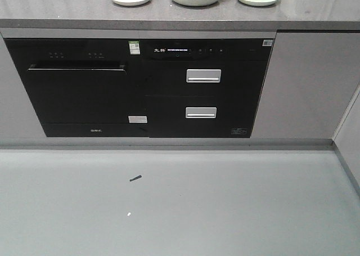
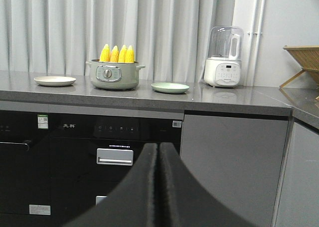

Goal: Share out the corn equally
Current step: 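Continue driving forward until the pot and plates are within reach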

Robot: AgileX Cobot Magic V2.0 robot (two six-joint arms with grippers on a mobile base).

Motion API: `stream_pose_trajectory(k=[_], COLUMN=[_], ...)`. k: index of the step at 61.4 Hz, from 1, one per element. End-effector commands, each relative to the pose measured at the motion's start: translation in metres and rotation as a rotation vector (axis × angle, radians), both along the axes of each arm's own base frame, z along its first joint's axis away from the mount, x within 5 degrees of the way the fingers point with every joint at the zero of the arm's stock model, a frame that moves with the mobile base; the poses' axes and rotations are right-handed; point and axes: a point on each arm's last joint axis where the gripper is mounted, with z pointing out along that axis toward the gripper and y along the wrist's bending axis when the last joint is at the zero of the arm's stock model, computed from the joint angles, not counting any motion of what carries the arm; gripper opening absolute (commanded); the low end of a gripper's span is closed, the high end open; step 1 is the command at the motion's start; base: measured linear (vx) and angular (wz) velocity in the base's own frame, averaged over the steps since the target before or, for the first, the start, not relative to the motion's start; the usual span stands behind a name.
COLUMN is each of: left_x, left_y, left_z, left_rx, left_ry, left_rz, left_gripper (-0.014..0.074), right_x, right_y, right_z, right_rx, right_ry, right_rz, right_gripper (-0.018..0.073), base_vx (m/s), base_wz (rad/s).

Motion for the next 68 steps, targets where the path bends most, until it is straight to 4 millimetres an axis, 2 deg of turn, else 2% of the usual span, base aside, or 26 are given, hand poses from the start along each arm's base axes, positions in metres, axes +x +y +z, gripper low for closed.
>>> stream_pose_trajectory(k=[1, 68], left_x=[-0.0016, -0.0016], left_y=[0.0015, 0.0015], left_z=[0.006, 0.006], left_rx=[-0.022, -0.022], left_ry=[-0.082, -0.082], left_rz=[0.015, 0.015], left_gripper=[-0.0007, -0.0007], right_x=[-0.0009, -0.0009], right_y=[0.0001, 0.0001], right_z=[0.0036, 0.0036], right_rx=[-0.018, -0.018], right_ry=[-0.071, -0.071], right_rz=[-0.004, -0.004], right_gripper=[-0.0004, -0.0004], base_vx=[0.1, 0.09], base_wz=[-0.01, -0.01])
